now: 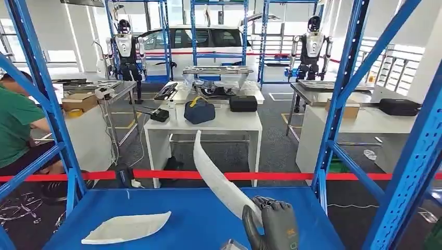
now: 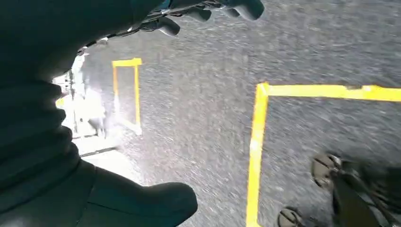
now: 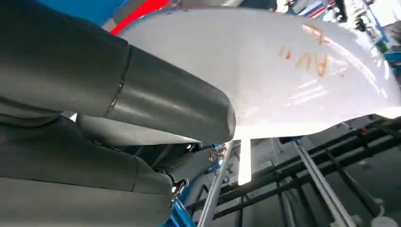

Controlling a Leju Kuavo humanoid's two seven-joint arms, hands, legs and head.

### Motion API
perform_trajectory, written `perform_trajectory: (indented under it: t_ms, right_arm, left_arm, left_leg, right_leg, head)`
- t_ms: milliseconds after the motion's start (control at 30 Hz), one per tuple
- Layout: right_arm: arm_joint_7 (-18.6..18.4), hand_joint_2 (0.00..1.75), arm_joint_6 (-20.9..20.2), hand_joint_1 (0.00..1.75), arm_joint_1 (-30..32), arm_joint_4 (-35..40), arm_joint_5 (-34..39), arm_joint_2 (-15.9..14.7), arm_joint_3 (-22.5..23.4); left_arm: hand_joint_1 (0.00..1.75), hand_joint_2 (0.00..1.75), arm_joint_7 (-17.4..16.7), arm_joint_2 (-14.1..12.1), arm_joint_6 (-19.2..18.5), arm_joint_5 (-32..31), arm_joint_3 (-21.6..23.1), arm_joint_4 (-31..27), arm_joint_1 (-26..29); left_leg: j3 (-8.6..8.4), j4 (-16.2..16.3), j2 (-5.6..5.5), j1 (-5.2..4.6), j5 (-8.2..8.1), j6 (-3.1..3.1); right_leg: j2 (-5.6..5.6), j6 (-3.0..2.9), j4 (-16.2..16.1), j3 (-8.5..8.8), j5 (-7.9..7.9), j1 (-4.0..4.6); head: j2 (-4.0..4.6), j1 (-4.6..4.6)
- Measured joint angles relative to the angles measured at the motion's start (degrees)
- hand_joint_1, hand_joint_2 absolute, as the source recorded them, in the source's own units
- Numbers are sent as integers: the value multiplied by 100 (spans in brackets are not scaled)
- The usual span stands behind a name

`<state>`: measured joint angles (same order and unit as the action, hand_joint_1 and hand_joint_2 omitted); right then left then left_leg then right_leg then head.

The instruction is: Take the parts from the cabinet and place them on the table.

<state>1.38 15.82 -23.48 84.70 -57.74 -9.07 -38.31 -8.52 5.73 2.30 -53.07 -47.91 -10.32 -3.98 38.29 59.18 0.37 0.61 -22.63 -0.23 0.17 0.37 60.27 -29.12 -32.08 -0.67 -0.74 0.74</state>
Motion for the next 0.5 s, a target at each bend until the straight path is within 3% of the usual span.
perform_trajectory:
  t_ms: [33, 67, 100, 167, 200, 233, 300, 333, 367, 400, 433, 467, 500]
  right_arm:
    - [93, 0, -37, 175, -25, 2, 98, -17, 33]
    - [155, 0, -41, 175, -61, 0, 177, -48, 59]
    - [216, 0, -48, 175, -133, -18, 273, -70, 72]
    - [336, 0, -7, 175, -314, -148, 543, -102, 83]
    - [404, 0, 42, 175, -422, -237, 621, -120, 83]
    - [461, 0, 105, 175, -495, -347, 679, -120, 87]
    - [524, 0, 228, 175, -524, -507, 684, -120, 129]
    - [529, 0, 276, 175, -507, -560, 679, -122, 138]
    - [546, 0, 328, 175, -474, -618, 673, -124, 138]
    - [585, 0, 376, 175, -454, -665, 673, -127, 138]
    - [627, 0, 444, 175, -453, -730, 686, -131, 138]
    - [636, 0, 535, 175, -450, -782, 714, -131, 140]
    - [627, 0, 625, 175, -442, -815, 738, -131, 144]
  left_arm:
    - [0, 175, 45, 6, 9, 26, 0, -2, 1]
    - [0, 175, 152, 26, 11, 143, -17, 0, 10]
    - [0, 175, 259, 54, 15, 242, -56, 2, 7]
    - [0, 175, 372, 127, 61, 250, -109, 4, 10]
    - [0, 175, 305, 146, 131, 108, -107, 13, 22]
    - [0, 175, 215, 192, 185, -36, -94, 18, 27]
    - [0, 175, 137, 240, 310, -156, -55, 22, 20]
    - [0, 175, 206, 247, 330, -87, -55, 20, 19]
    - [0, 175, 331, 249, 330, -57, -57, 20, 17]
    - [0, 175, 451, 249, 330, -68, -57, 17, 14]
    - [0, 175, 537, 245, 332, -98, -55, 15, 6]
    - [0, 175, 592, 241, 352, -96, -55, 11, -8]
    - [0, 175, 601, 229, 371, -96, -55, 4, -28]
  left_leg:
    - [34, 2, -11, -22, 41, -42]
    - [18, 3, -7, -25, 64, -77]
    - [27, 16, -6, -29, 95, -111]
    - [41, -51, -8, -22, 202, -184]
    - [82, 5, -14, 1, 128, -212]
    - [179, 184, -21, -7, -185, -237]
    - [367, 963, -23, 7, -884, -284]
    - [431, 1318, -22, 7, -1073, -295]
    - [450, 1671, -24, 6, -1159, -301]
    - [371, 1740, -23, 6, -1057, -295]
    - [147, 1559, -24, 4, -842, -274]
    - [-181, 1152, -25, -1, -665, -244]
    - [-542, 672, -33, -10, -611, -201]
  right_leg:
    - [9, -36, -43, 21, -72, 44]
    - [27, -83, -17, -43, 62, 59]
    - [26, -117, -52, -52, 24, 53]
    - [24, -214, -58, -120, 123, 58]
    - [1, -271, -78, -198, 209, 25]
    - [5, -315, -82, -266, 264, 21]
    - [1, -338, -79, -421, 399, 28]
    - [-2, -337, -75, -469, 458, 34]
    - [-10, -331, -71, -581, 538, 42]
    - [-10, -324, -66, -671, 607, 44]
    - [-10, -313, -64, -765, 679, 46]
    - [-8, -299, -64, -844, 743, 48]
    - [-7, -284, -64, -896, 796, 48]
  head:
    - [-2, 0]
    - [0, 0]
    - [0, 4]
    - [0, 4]
    - [0, 4]
    - [-2, 15]
    - [0, 20]
    - [-2, 15]
    - [0, 20]
    - [0, 17]
    - [0, 20]
    - [-2, 22]
    - [-2, 20]
